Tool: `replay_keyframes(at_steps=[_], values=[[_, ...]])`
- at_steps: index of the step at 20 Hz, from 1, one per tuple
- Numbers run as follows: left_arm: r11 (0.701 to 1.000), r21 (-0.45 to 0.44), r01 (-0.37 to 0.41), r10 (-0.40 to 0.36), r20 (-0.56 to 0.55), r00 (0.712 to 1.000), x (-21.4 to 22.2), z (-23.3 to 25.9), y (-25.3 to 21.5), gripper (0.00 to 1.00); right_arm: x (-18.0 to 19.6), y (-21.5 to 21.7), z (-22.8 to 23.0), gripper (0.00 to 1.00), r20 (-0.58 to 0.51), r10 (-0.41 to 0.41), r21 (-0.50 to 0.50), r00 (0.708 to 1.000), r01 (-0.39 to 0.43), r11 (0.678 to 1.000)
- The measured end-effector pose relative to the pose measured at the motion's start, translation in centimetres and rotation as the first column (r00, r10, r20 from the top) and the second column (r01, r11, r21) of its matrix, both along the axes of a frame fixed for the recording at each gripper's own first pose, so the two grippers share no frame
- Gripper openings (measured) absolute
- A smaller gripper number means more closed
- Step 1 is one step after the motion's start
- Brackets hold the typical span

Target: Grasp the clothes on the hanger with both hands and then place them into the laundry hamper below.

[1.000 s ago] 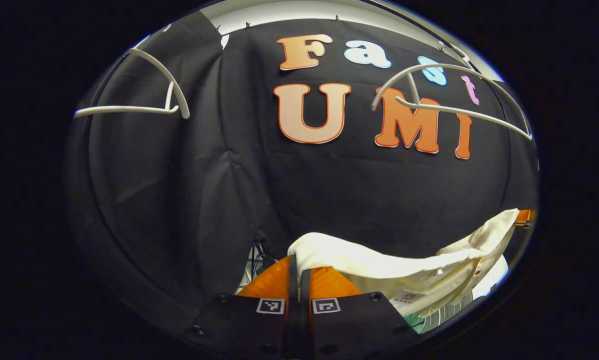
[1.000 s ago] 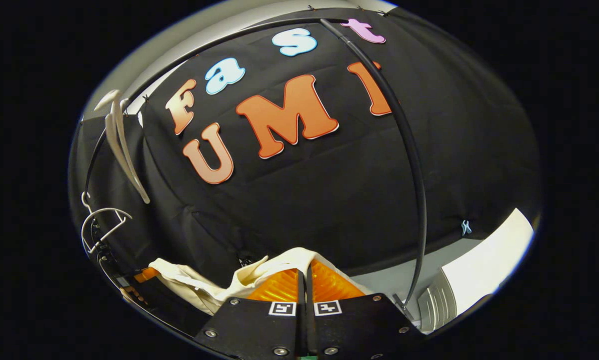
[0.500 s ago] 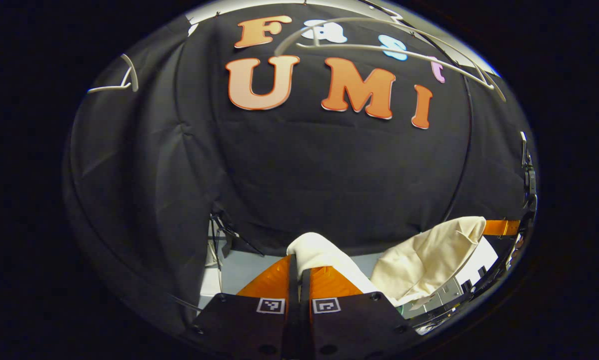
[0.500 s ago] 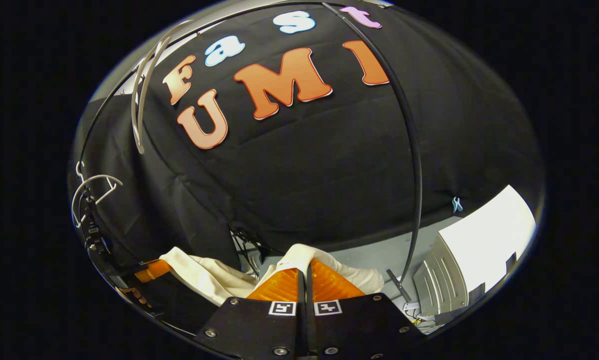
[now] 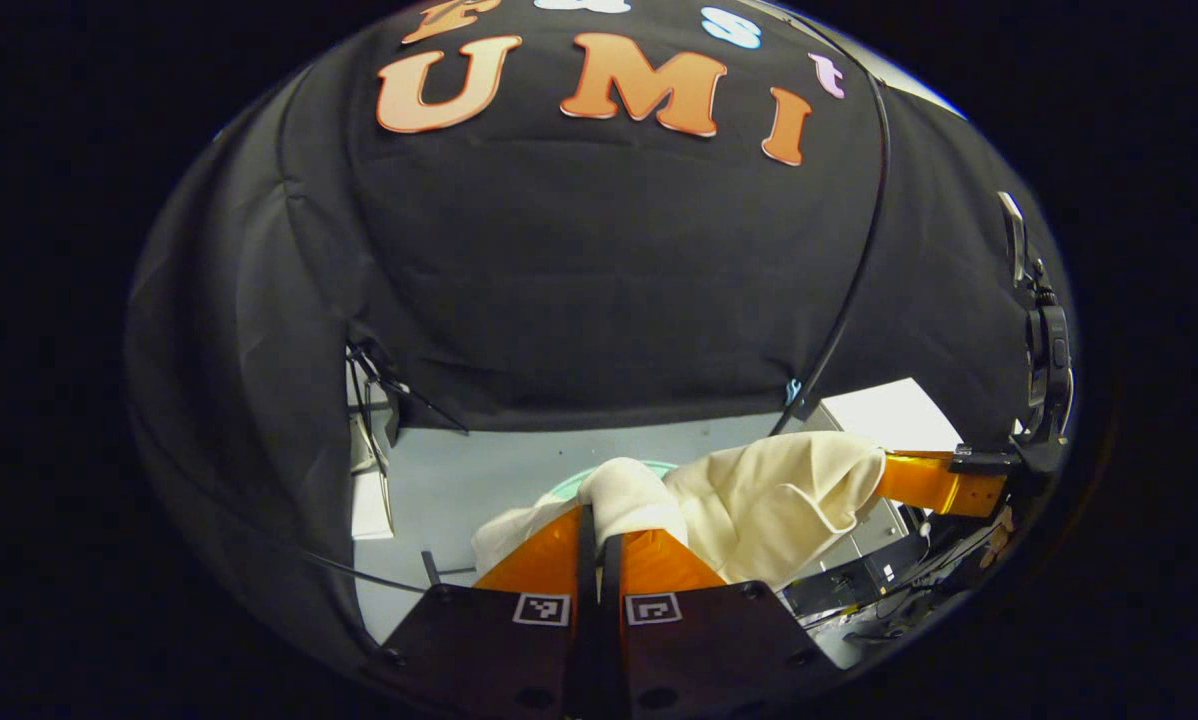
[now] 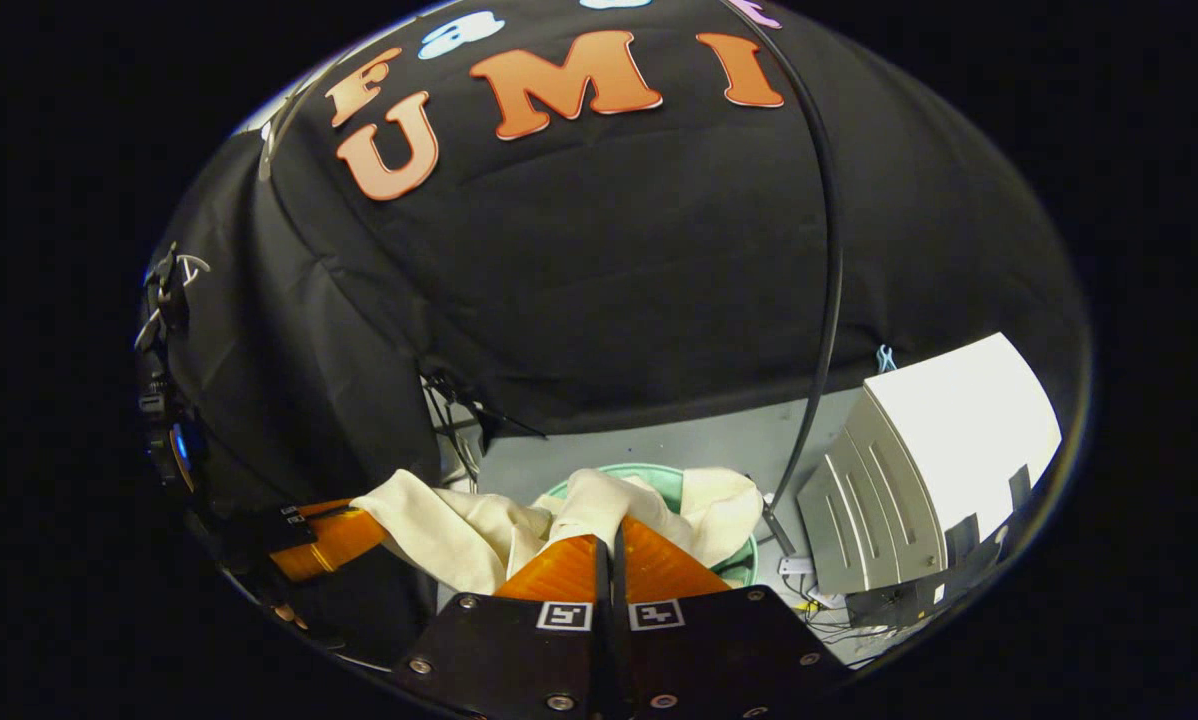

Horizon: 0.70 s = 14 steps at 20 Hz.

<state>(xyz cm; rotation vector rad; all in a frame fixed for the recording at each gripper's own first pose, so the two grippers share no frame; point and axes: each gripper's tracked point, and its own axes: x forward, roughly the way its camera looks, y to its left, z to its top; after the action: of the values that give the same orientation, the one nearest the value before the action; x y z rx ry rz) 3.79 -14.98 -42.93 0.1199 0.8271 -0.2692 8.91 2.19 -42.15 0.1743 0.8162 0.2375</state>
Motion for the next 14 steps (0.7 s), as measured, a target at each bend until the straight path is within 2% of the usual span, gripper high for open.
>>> replay_keyframes(at_steps=[6, 10, 12, 13, 14], values=[[1.0, 0.017, -0.02, 0.023, -0.183, 0.983, -1.4, -6.1, -2.1, 0.06, -1.5, -1.9, -6.2, 0.01, -0.14, -0.061, -0.08, 0.988, 0.05, 0.995], [0.998, 0.05, -0.044, 0.056, -0.272, 0.961, -2.0, -8.6, -2.3, 0.07, -1.4, -2.7, -7.4, 0.08, -0.174, -0.067, -0.113, 0.982, 0.048, 0.992], [0.998, 0.046, -0.041, 0.053, -0.294, 0.954, -2.5, -8.9, -2.9, 0.11, -1.5, -3.9, -7.3, 0.1, -0.174, -0.071, -0.144, 0.982, 0.046, 0.989], [0.998, 0.05, -0.044, 0.057, -0.297, 0.953, -2.6, -8.9, -3.0, 0.1, -1.6, -4.6, -7.2, 0.1, -0.178, -0.078, -0.157, 0.981, 0.05, 0.986], [0.998, 0.05, -0.046, 0.059, -0.292, 0.955, -2.6, -8.8, -2.8, 0.19, -1.8, -5.0, -7.2, 0.12, -0.184, -0.086, -0.161, 0.979, 0.056, 0.985]])
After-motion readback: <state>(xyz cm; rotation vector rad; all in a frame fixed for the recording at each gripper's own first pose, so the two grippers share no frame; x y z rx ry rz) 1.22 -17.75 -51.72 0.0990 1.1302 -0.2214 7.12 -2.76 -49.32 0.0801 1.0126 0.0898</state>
